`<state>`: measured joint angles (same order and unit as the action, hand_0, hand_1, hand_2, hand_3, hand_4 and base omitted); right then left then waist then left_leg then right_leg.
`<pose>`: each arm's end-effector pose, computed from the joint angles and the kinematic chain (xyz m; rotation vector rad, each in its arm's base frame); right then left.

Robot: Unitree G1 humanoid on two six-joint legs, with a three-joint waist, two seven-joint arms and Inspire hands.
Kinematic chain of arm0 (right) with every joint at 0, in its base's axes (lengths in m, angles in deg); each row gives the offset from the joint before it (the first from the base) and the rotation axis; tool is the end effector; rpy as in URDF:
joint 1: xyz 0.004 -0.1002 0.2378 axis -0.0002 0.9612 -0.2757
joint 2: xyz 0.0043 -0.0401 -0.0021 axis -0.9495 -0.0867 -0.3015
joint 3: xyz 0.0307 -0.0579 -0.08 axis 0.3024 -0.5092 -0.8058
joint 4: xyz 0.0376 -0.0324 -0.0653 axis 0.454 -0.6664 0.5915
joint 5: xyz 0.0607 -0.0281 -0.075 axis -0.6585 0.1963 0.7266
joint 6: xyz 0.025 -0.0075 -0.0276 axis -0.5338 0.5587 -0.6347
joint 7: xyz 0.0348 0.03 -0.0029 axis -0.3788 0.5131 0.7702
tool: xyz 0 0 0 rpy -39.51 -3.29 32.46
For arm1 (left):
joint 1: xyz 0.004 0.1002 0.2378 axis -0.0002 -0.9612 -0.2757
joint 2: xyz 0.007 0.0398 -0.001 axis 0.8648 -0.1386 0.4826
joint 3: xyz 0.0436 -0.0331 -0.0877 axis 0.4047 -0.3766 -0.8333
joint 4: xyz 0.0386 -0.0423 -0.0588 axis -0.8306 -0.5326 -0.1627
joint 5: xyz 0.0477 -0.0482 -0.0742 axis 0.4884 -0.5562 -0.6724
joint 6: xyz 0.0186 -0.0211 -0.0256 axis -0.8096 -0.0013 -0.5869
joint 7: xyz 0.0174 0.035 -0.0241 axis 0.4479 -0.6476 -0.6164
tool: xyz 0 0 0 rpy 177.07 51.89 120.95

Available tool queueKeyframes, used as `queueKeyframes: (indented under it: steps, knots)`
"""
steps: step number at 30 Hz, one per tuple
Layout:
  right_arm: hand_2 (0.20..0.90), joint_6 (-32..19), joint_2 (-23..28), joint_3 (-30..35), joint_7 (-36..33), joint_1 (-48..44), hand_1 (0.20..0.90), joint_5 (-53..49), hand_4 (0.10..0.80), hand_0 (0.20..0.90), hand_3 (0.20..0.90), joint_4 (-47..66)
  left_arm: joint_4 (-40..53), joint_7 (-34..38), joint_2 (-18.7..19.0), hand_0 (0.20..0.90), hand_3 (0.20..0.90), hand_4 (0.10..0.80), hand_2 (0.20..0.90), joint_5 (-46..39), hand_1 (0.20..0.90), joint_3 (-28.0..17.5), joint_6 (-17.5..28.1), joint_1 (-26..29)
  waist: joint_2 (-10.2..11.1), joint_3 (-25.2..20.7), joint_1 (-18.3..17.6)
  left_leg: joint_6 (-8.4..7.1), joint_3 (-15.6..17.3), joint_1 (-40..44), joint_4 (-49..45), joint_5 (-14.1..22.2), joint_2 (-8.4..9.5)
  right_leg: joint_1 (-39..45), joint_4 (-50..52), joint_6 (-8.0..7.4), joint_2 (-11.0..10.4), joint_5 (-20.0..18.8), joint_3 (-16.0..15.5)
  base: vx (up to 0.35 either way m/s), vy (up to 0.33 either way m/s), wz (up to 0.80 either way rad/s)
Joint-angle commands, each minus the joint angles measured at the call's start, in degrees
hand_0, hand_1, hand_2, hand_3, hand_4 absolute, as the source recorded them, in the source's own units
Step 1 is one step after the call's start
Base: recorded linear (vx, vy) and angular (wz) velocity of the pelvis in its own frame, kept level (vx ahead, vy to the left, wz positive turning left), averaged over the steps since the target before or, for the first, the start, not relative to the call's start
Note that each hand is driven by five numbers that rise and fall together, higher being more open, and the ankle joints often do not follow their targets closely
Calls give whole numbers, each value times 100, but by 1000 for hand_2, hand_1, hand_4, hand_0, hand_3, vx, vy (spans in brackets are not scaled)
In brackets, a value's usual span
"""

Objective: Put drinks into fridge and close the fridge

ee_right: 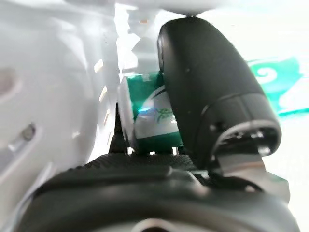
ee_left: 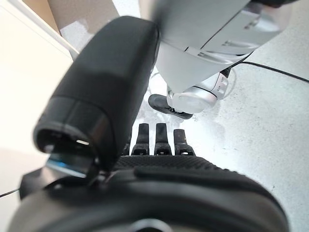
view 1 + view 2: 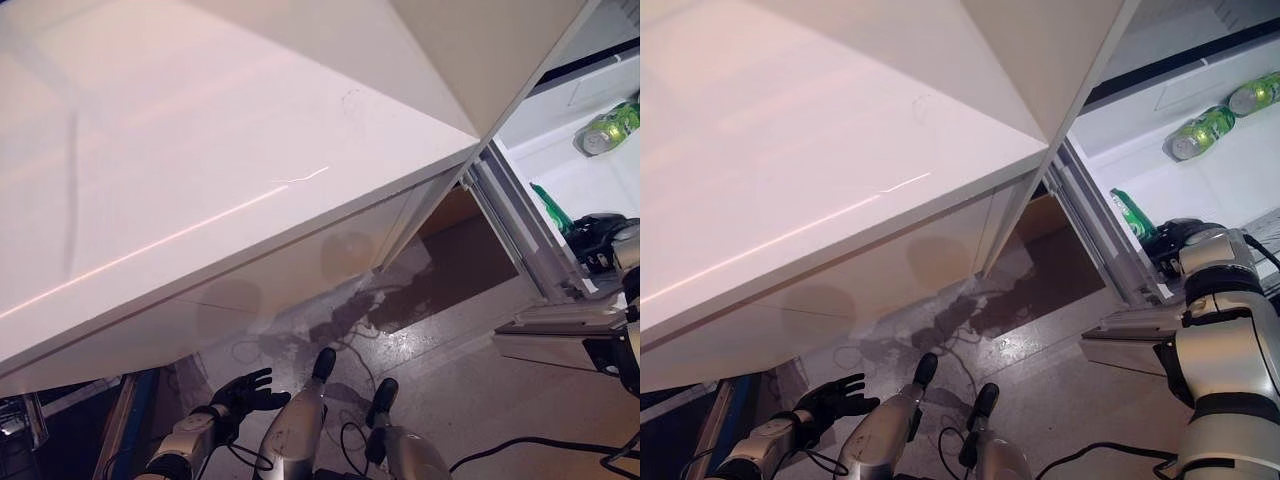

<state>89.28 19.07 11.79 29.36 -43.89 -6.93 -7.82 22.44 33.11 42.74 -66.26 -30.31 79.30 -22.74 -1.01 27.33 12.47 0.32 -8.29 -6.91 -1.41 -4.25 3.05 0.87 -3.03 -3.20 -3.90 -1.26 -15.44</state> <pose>0.3078 -0.3557 0.2005 -0.6624 0.6858 -0.3128 0.1604 0.2415 -0.0706 -0.0321 0.8896 -0.0914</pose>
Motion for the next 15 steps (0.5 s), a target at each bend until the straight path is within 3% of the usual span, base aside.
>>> queueKeyframes:
  steps: [1, 11, 15]
  knots:
    - [900, -141, 472, -615, 132, -399, 900, 140, 800, 900, 900, 232, 166, -6, 250, 900, 900, 800, 900, 223, 900, 126, 122, -390, 56, -236, 150, -36, 314, -226, -489, 439, 62, -725, 1374, 236, 181, 604, -4, 0, 0, 0]
    - [900, -767, 726, -971, -438, -592, 900, 1179, 800, 900, 900, 783, 87, 56, 282, 900, 900, 800, 900, 448, 900, 36, 30, -446, 194, -498, -4, -50, 387, 68, -260, 443, 55, -487, 1105, 167, 233, 525, 116, -14, 3, -1]
    - [900, -776, 893, -1048, -777, -683, 900, 853, 800, 900, 900, 1555, 59, 105, 253, 900, 900, 800, 900, 534, 900, -20, -43, -498, 279, -711, -145, -51, 470, 235, -159, 473, 51, -381, 1008, 124, 256, 501, 234, -39, 15, -7]
